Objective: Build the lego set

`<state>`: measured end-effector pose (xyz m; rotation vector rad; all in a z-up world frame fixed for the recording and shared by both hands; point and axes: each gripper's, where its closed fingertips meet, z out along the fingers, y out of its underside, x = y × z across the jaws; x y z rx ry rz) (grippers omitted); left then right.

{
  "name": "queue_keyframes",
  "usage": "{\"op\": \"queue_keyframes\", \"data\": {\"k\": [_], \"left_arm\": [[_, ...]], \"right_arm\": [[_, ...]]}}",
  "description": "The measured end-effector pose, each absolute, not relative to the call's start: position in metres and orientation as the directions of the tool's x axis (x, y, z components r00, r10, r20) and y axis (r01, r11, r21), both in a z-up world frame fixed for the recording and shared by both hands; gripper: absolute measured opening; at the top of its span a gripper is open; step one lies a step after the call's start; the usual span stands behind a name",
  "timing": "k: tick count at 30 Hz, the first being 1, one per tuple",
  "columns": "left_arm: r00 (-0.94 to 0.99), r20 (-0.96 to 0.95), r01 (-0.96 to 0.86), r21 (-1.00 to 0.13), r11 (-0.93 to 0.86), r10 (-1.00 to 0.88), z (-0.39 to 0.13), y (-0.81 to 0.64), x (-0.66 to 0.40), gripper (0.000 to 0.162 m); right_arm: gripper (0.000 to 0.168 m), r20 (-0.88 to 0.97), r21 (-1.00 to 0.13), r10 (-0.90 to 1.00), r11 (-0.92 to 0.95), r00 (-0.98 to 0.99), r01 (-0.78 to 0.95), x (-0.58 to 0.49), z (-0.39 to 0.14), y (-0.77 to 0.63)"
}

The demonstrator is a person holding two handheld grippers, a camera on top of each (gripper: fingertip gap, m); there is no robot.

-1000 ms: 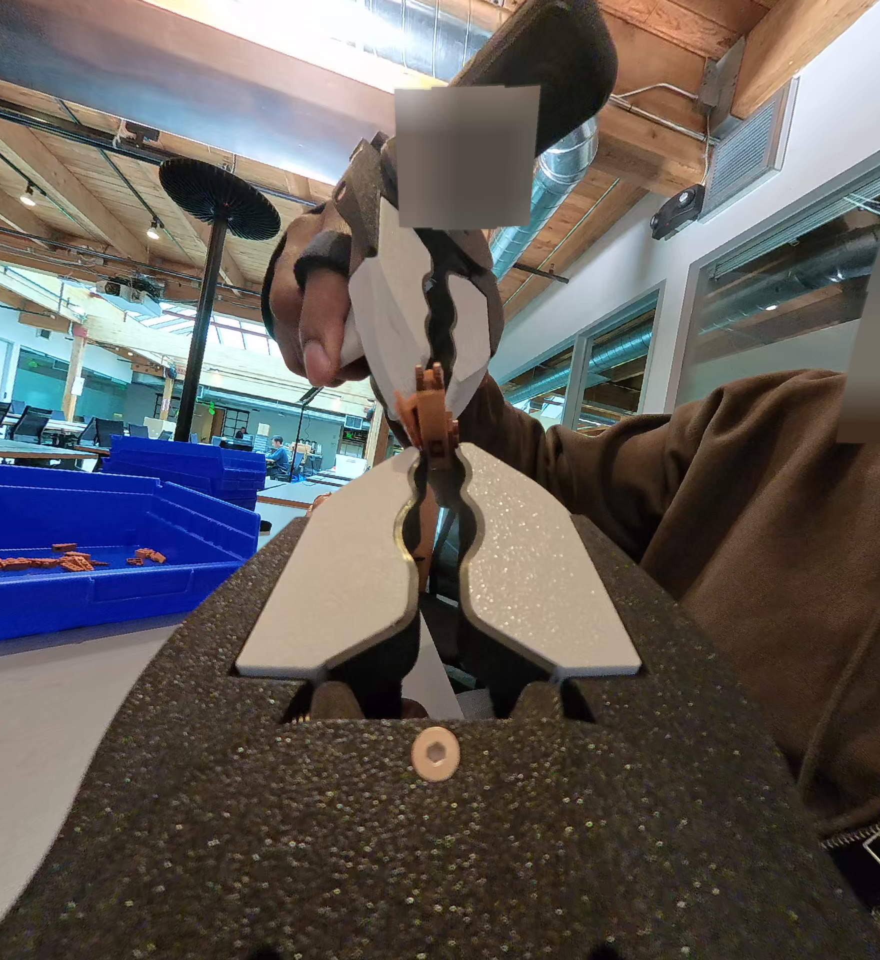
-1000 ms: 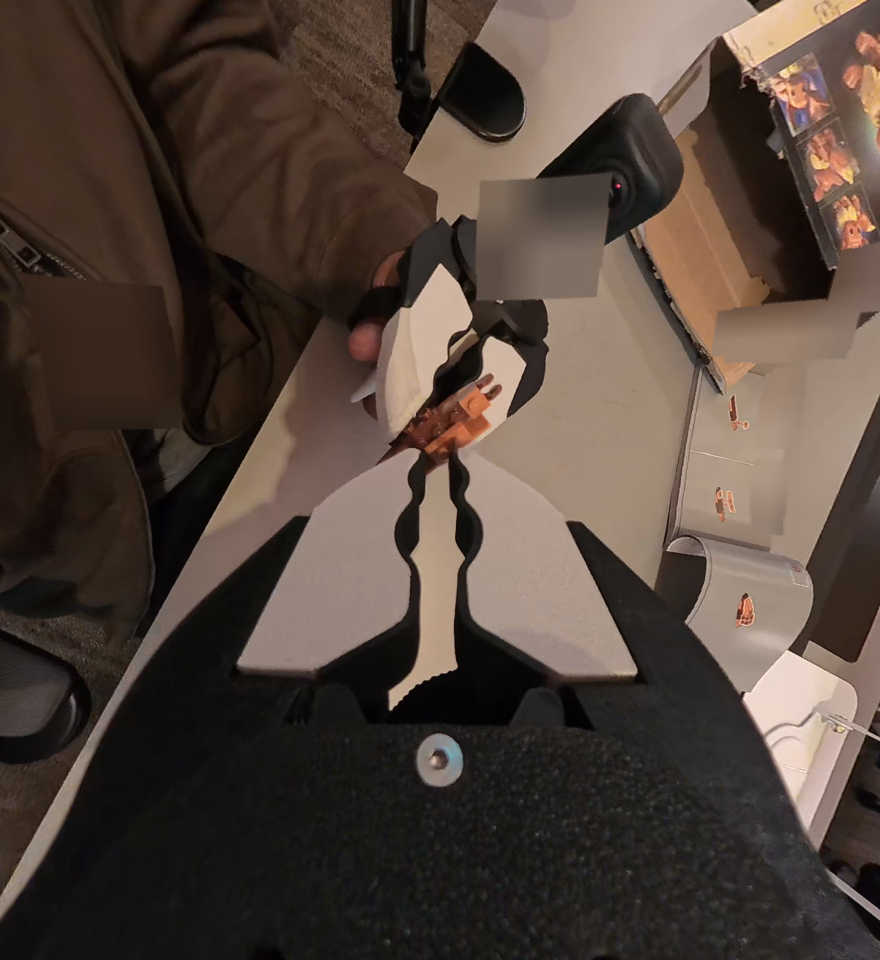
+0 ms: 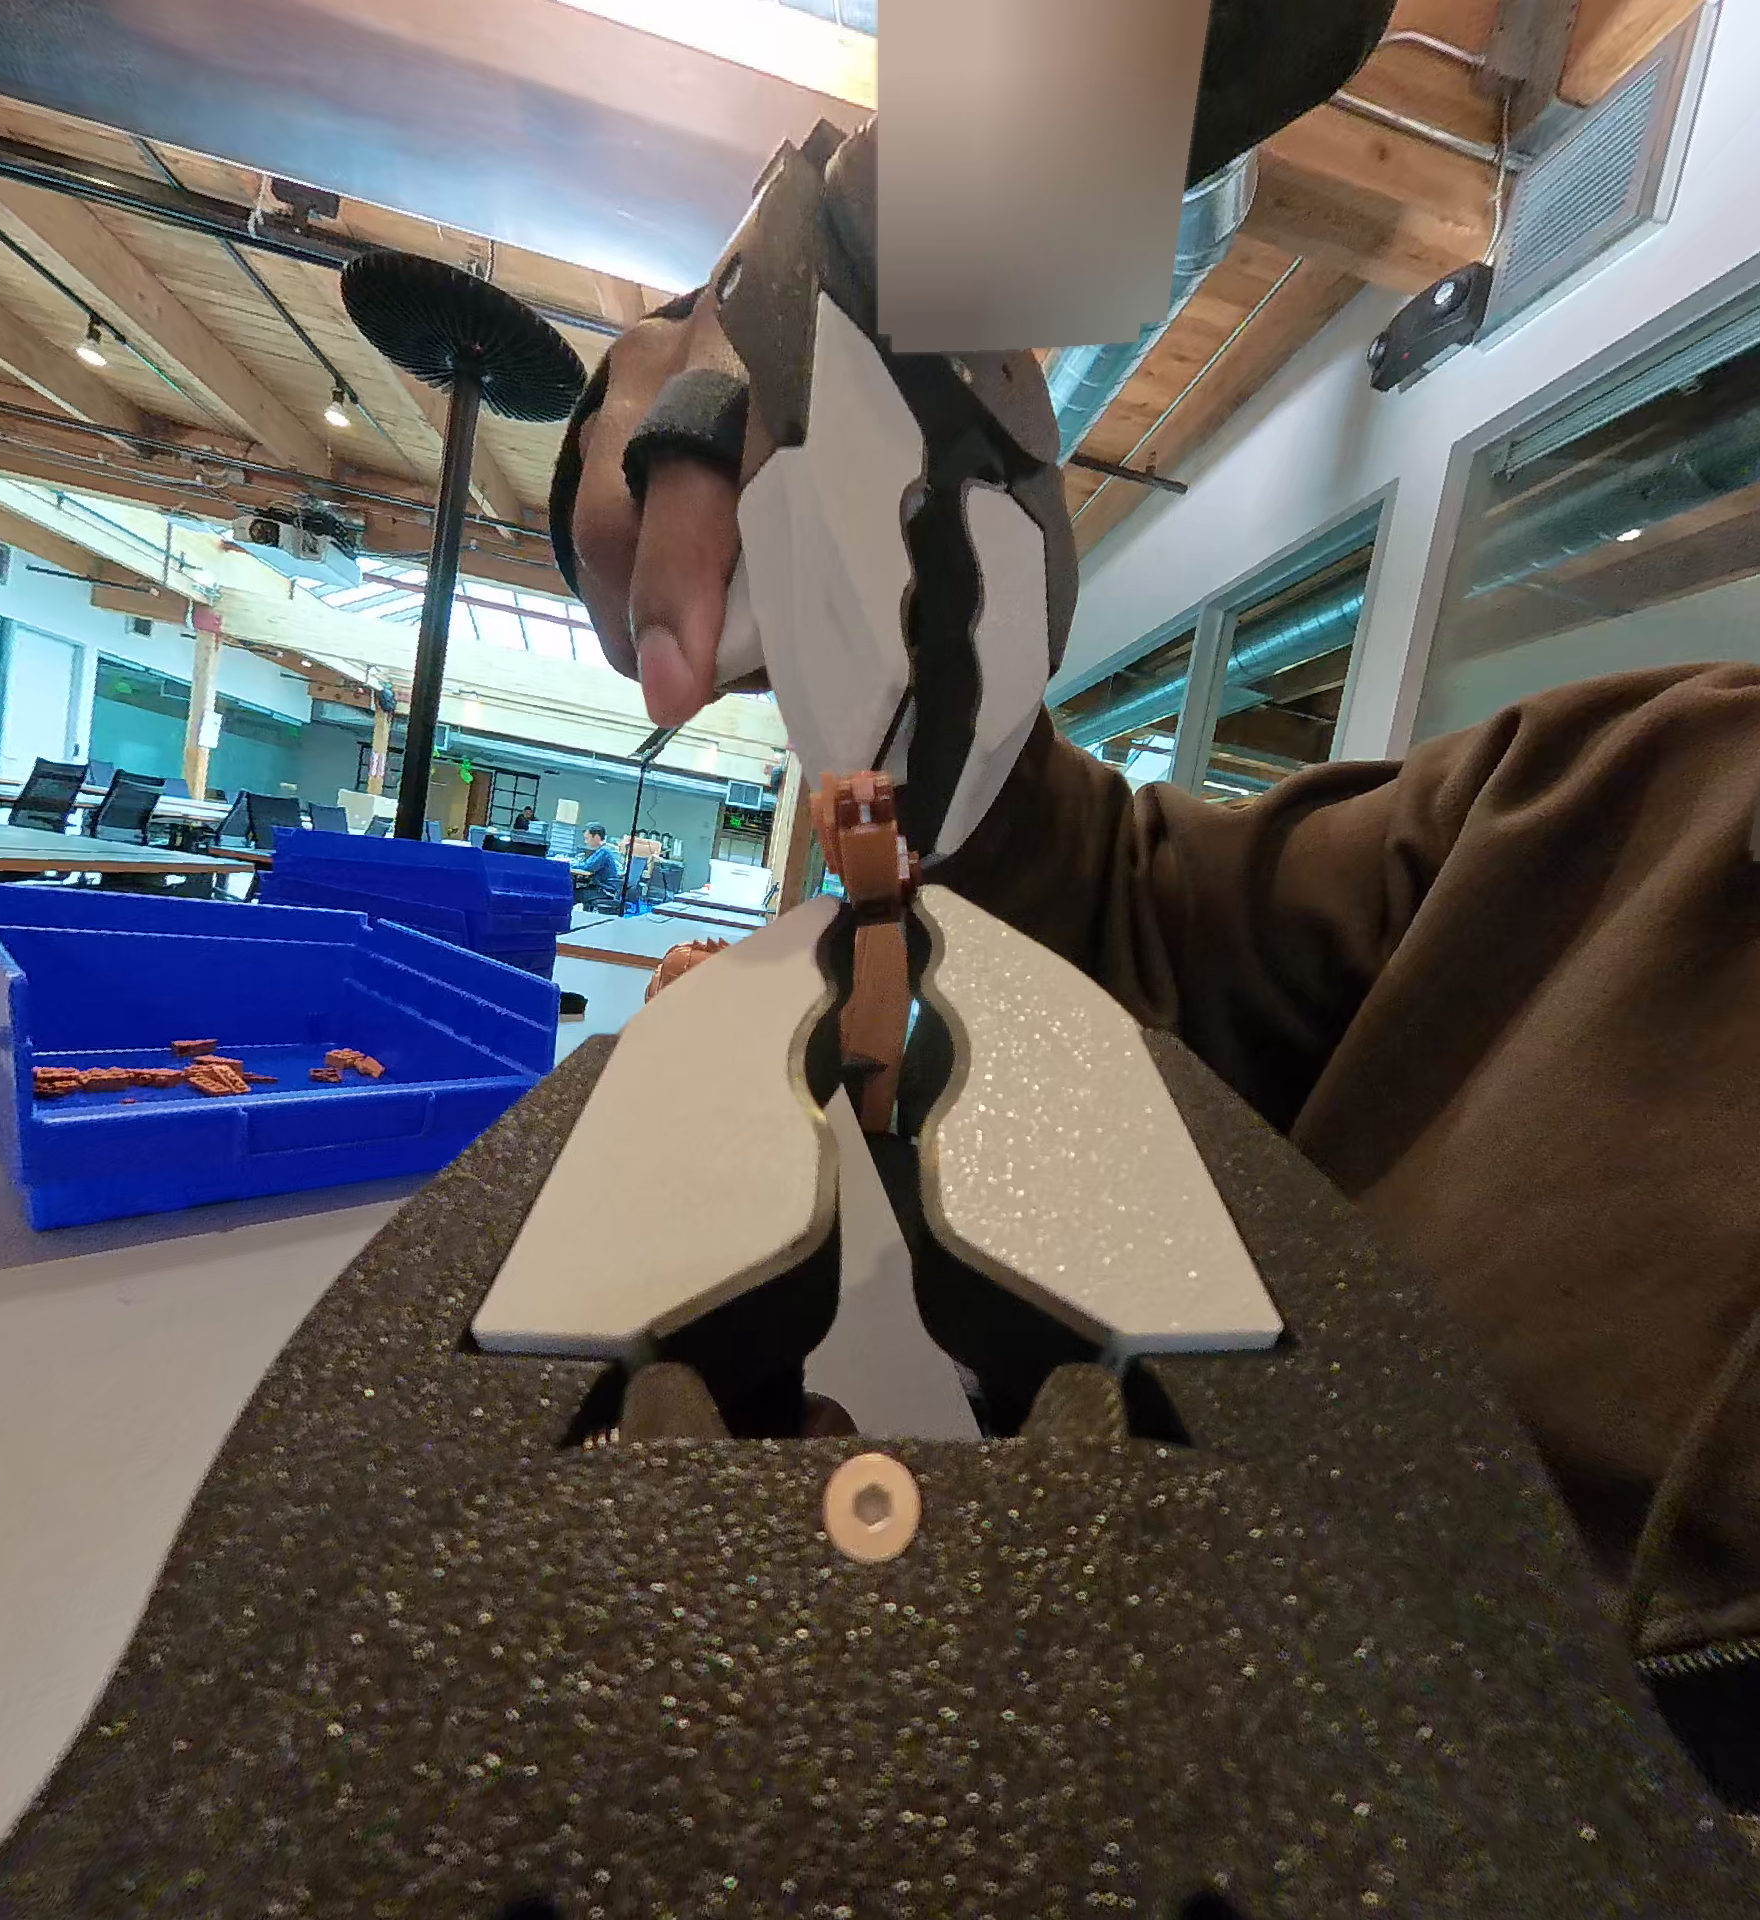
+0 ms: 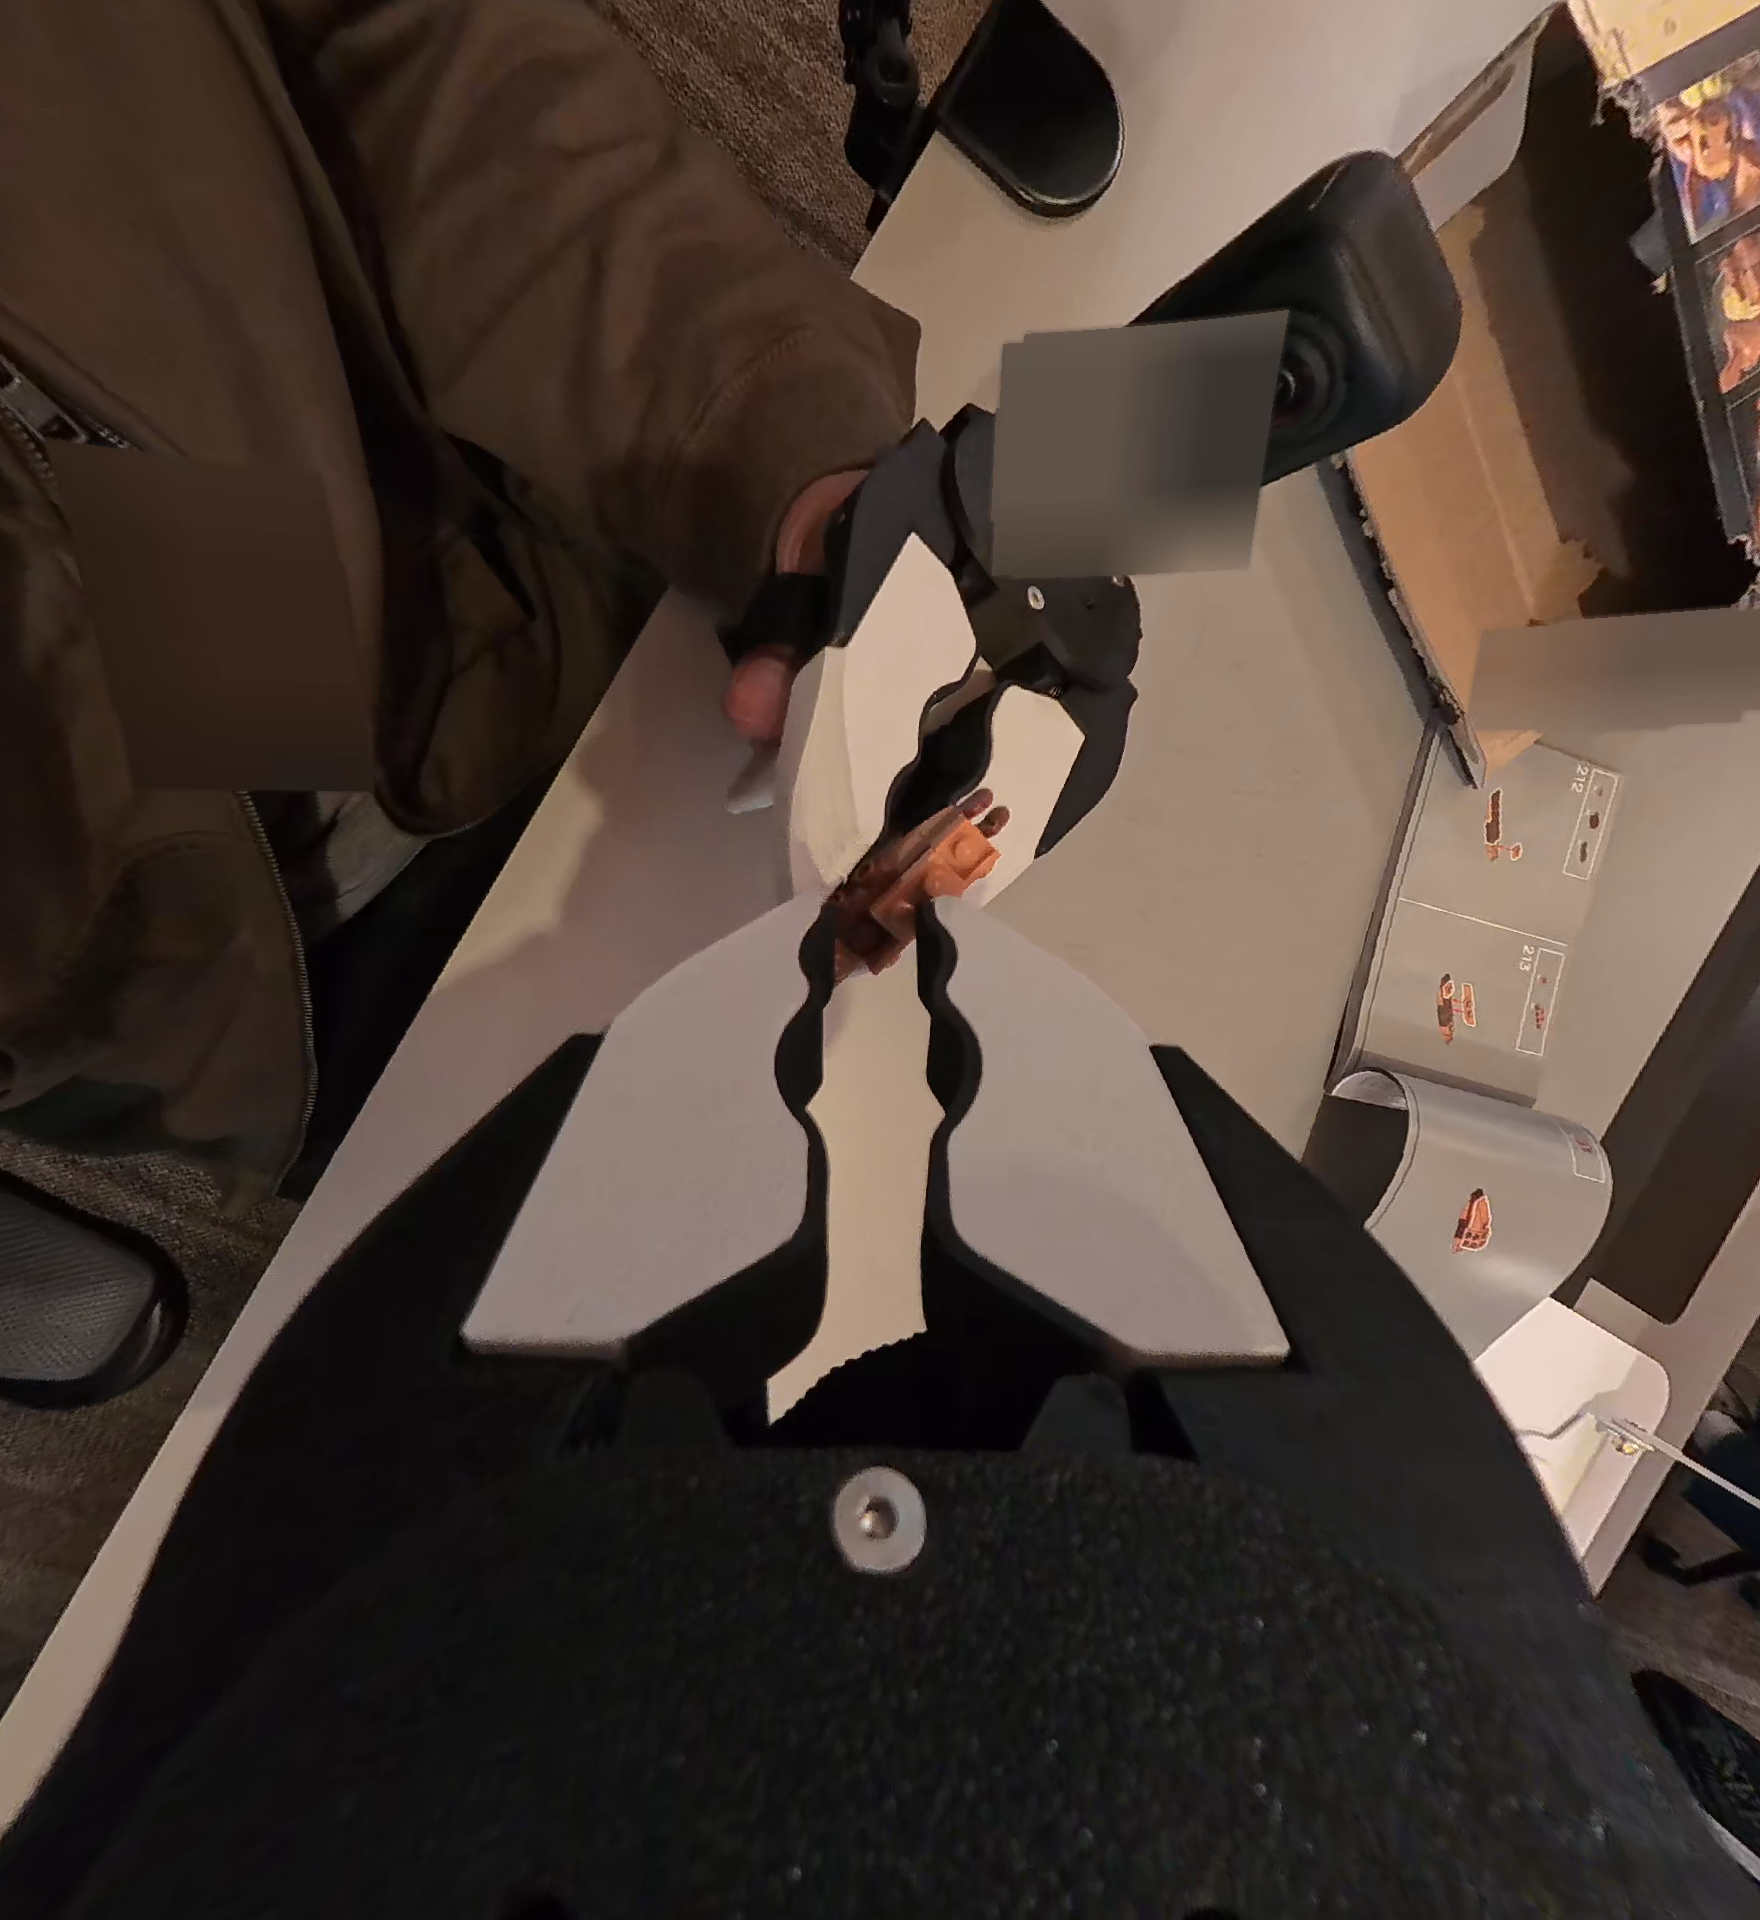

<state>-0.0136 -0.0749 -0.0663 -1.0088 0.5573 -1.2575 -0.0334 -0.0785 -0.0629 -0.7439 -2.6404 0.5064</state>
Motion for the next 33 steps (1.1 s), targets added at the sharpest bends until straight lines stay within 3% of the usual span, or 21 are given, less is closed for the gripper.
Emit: {"op": "queue_keyframes", "data": {"k": [26, 33], "left_arm": [[0.338, 0.076, 0.483, -0.869, 0.104, -0.938, -0.061, -0.078, -0.015, 0.009], [0.423, 0.042, 0.494, -0.848, 0.191, -0.905, -0.053, -0.076, -0.026, 0.01]], "right_arm": [[0.02, 0.332, -0.431, 0.541, 0.815, -0.773, 0.386, -0.039, -0.055, -0.081], [0.026, 0.507, -0.517, 0.69, 0.723, -0.517, 0.458, -0.047, -0.042, -0.072]]}}
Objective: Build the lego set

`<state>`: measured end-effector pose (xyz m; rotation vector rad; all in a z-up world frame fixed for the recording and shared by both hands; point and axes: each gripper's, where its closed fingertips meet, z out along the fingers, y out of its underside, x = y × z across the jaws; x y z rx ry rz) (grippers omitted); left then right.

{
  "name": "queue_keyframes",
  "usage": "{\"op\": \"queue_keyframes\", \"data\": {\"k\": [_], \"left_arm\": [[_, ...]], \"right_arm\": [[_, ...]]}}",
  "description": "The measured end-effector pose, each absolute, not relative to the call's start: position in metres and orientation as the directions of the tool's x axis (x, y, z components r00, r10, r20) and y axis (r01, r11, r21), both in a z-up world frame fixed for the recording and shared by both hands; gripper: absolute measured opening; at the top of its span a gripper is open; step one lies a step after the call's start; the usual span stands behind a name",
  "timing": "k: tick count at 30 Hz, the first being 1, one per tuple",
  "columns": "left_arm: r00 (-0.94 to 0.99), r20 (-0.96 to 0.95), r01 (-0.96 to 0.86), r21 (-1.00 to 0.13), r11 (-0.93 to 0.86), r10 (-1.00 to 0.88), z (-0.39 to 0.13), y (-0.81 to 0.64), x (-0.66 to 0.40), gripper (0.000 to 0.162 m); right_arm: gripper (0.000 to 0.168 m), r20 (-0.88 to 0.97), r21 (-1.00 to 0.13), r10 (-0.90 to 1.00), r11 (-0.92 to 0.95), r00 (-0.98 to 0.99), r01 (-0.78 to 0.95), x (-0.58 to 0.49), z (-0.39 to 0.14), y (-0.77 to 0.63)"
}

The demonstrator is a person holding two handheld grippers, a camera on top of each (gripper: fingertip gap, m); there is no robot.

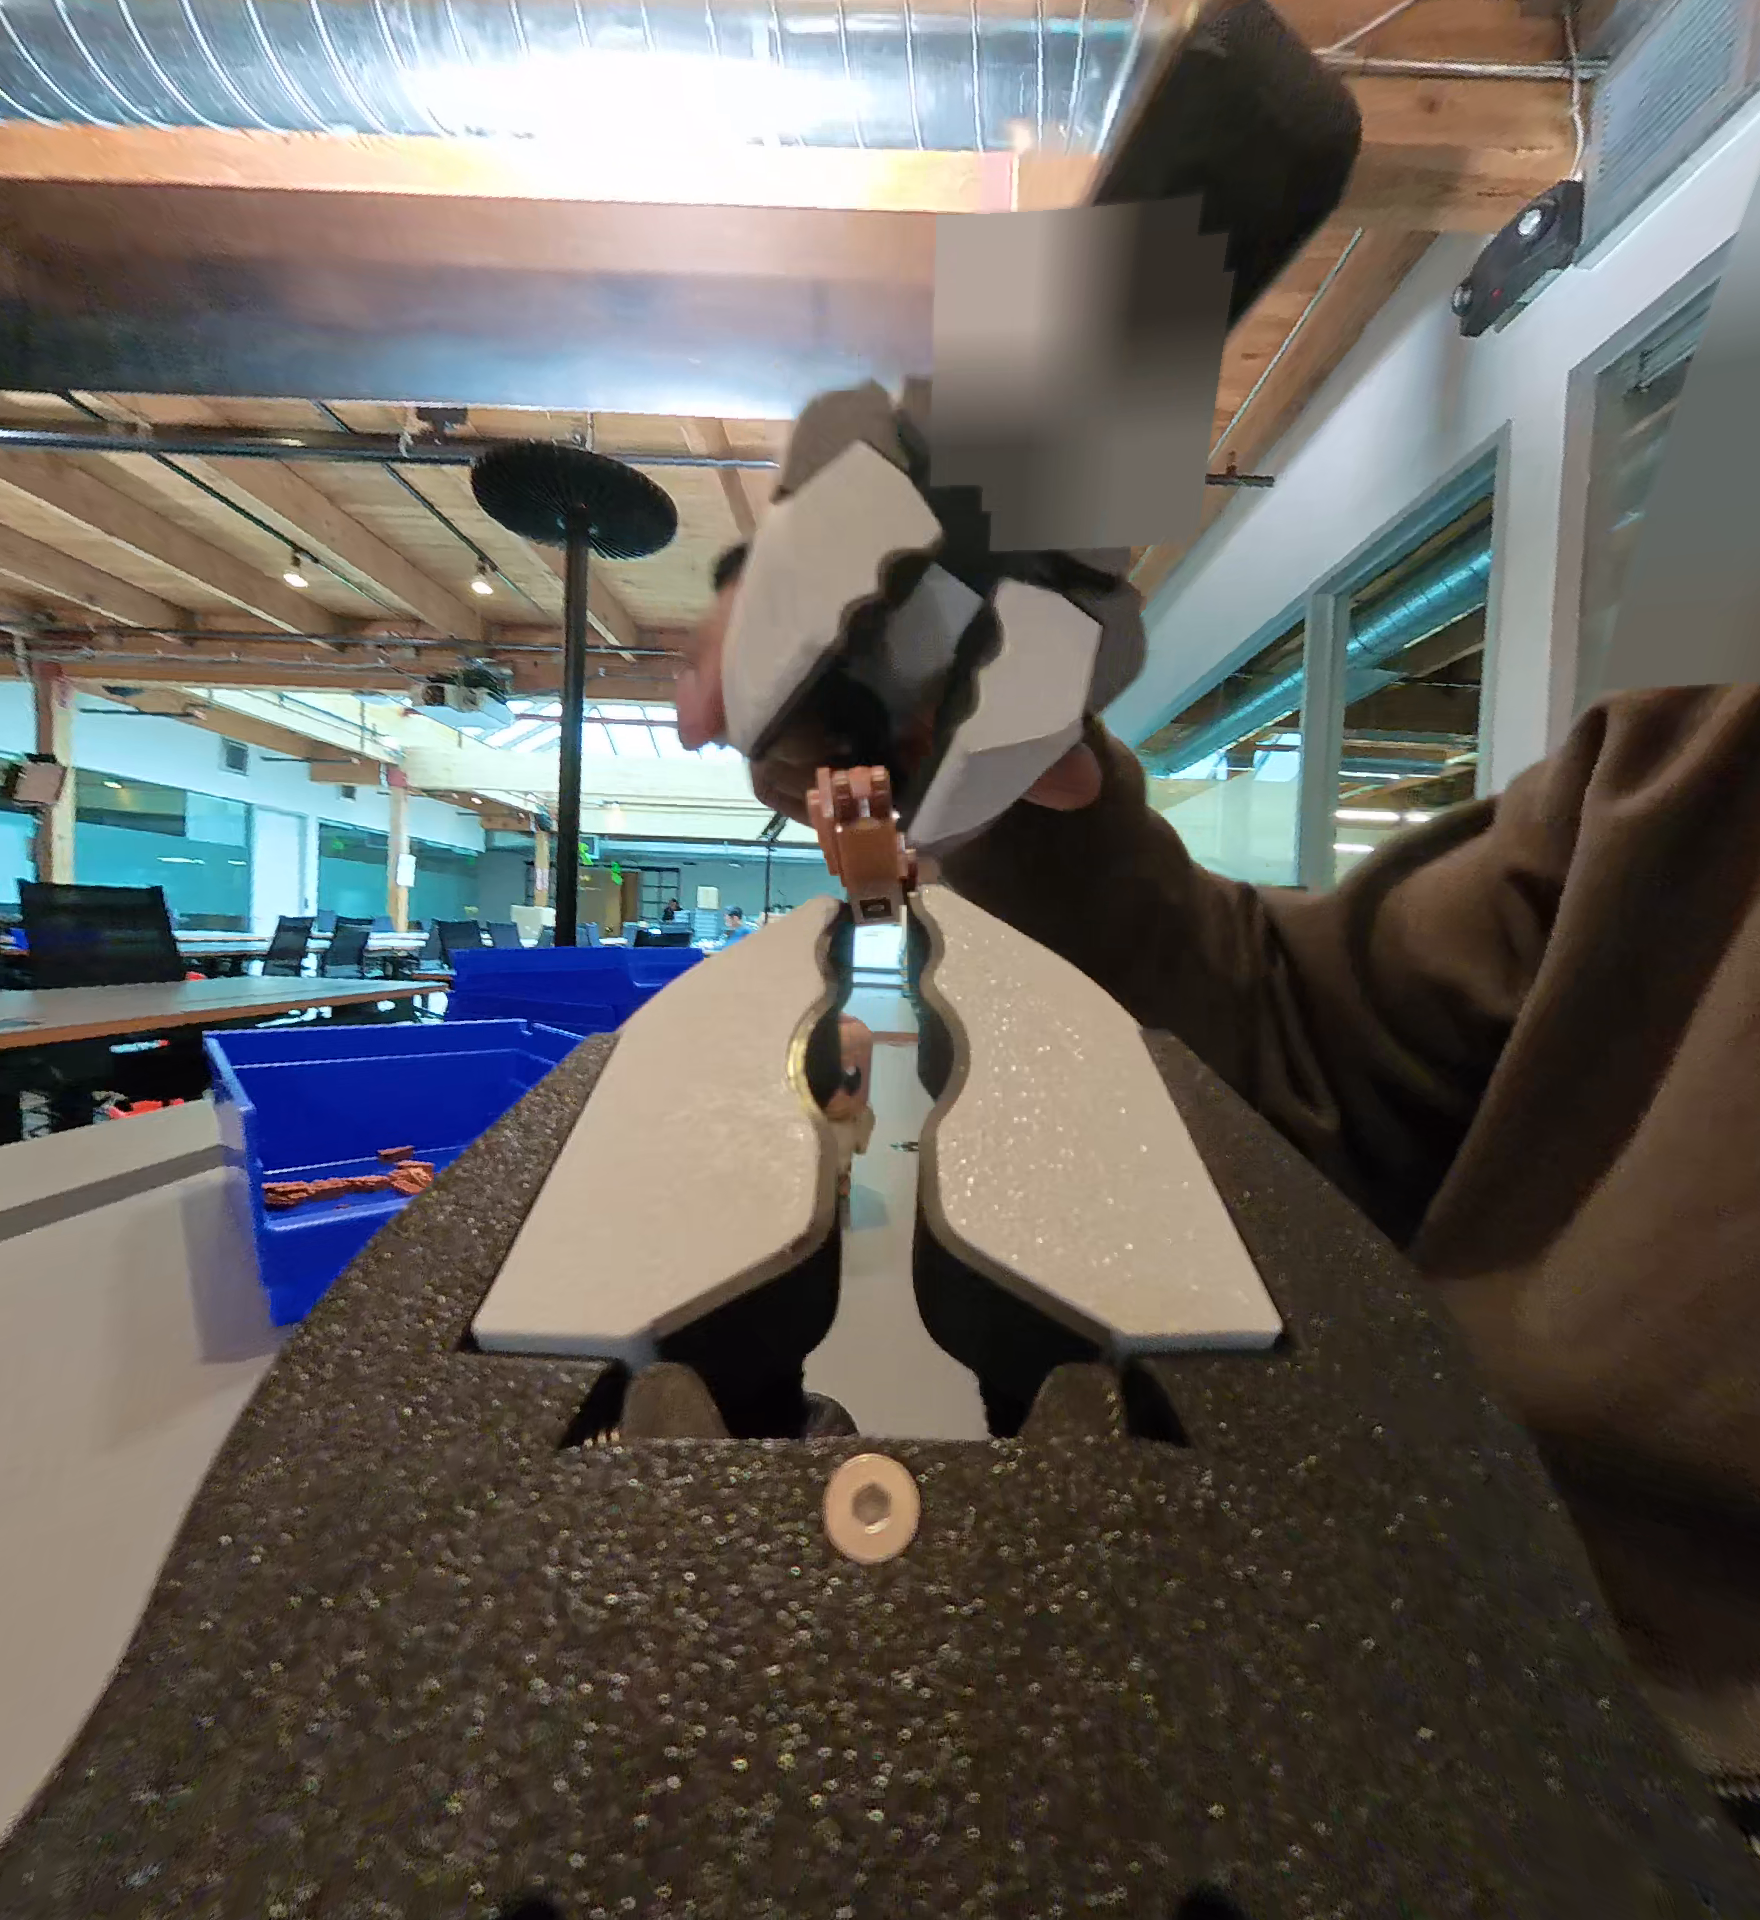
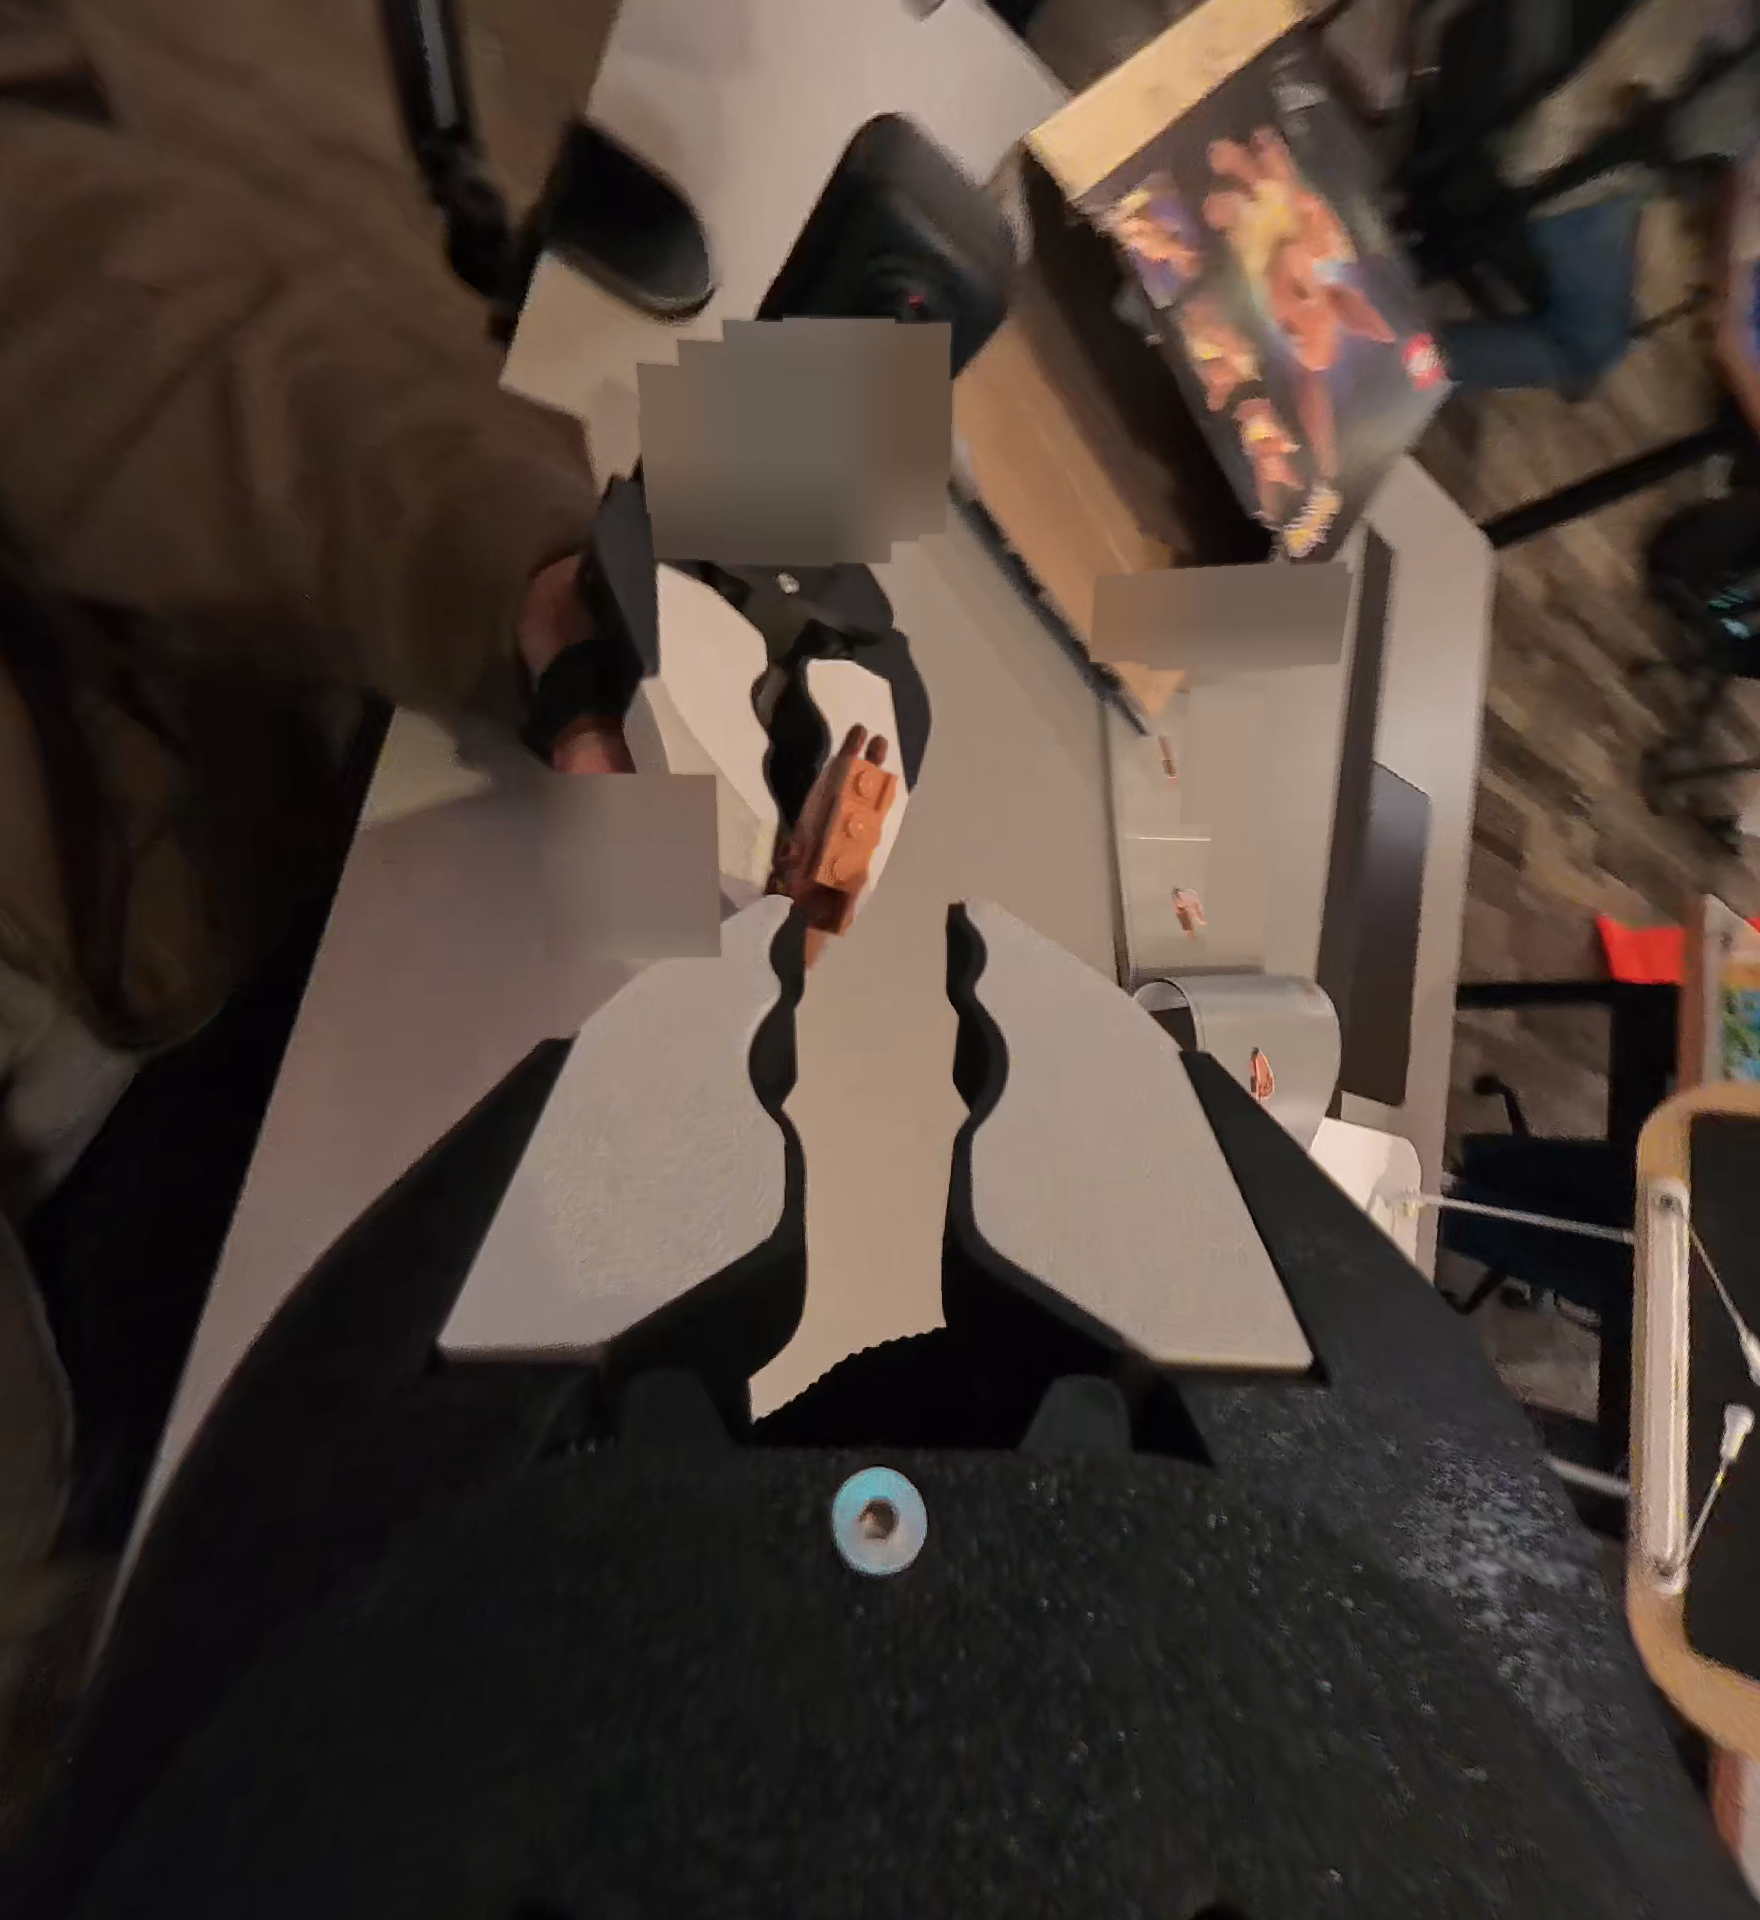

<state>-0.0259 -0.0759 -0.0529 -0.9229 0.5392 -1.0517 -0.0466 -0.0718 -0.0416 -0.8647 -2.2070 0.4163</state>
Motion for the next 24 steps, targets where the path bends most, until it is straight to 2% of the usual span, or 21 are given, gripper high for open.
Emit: {"op": "queue_keyframes", "data": {"k": [5, 7, 11, 17, 24], "left_arm": [[0.52, 0.059, 0.493, -0.835, 0.243, -0.852, -0.05, -0.066, -0.036, 0.009], [0.572, 0.065, 0.481, -0.834, 0.271, -0.818, -0.049, -0.061, -0.04, 0.009], [0.671, 0.039, 0.427, -0.836, 0.343, -0.74, -0.049, -0.056, -0.043, 0.009], [0.765, -0.027, 0.324, -0.847, 0.422, -0.643, -0.049, -0.052, -0.044, 0.009], [0.789, -0.072, 0.26, -0.86, 0.439, -0.61, -0.051, -0.05, -0.04, 0.009]], "right_arm": [[0.024, 0.548, -0.718, 0.828, 0.538, -0.118, 0.441, -0.048, -0.026, -0.066], [0.024, 0.557, -0.753, 0.831, 0.502, 0.005, 0.426, -0.049, -0.028, -0.066], [0.025, 0.608, -0.763, 0.779, 0.519, 0.152, 0.386, -0.056, -0.025, -0.076], [0.031, 0.708, -0.685, 0.675, 0.587, 0.206, 0.431, -0.067, -0.035, -0.079], [0.031, 0.726, -0.66, 0.65, 0.569, 0.222, 0.491, -0.069, -0.042, -0.068]]}}
